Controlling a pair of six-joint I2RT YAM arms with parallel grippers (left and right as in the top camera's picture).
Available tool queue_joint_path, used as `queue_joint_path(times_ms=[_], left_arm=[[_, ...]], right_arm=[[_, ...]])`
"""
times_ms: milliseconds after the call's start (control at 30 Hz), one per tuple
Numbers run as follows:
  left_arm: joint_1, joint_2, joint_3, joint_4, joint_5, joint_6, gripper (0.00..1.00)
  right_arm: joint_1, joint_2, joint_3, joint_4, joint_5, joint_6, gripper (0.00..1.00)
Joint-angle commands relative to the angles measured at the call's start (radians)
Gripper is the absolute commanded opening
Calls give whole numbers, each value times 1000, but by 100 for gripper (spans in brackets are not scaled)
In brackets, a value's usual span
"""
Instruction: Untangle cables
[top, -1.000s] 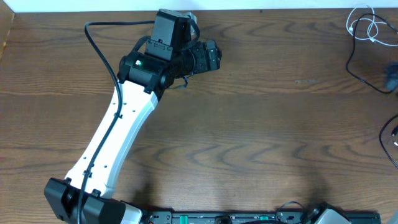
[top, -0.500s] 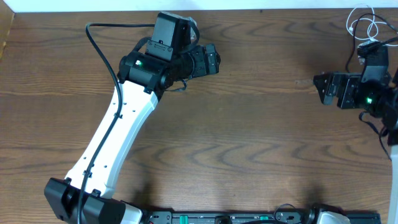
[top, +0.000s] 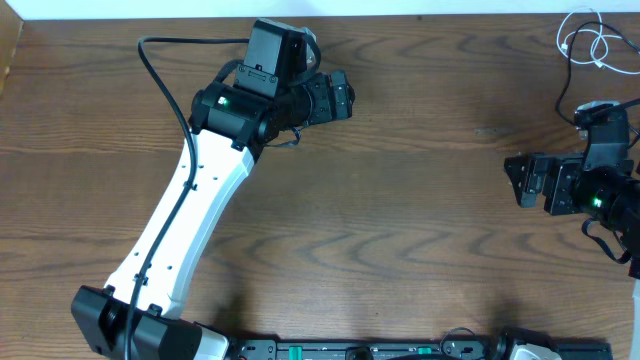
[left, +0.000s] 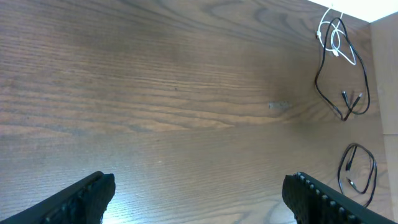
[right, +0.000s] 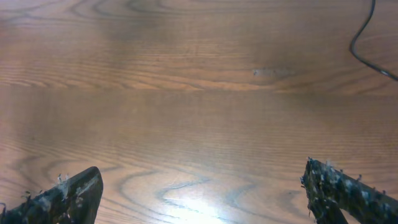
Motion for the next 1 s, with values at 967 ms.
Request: queue_joint_path(times_ms=[967], left_arm=[[-2, -21, 7, -3, -14, 21, 92]], right_arm=[[256, -856, -1074, 1154, 392, -44, 99]])
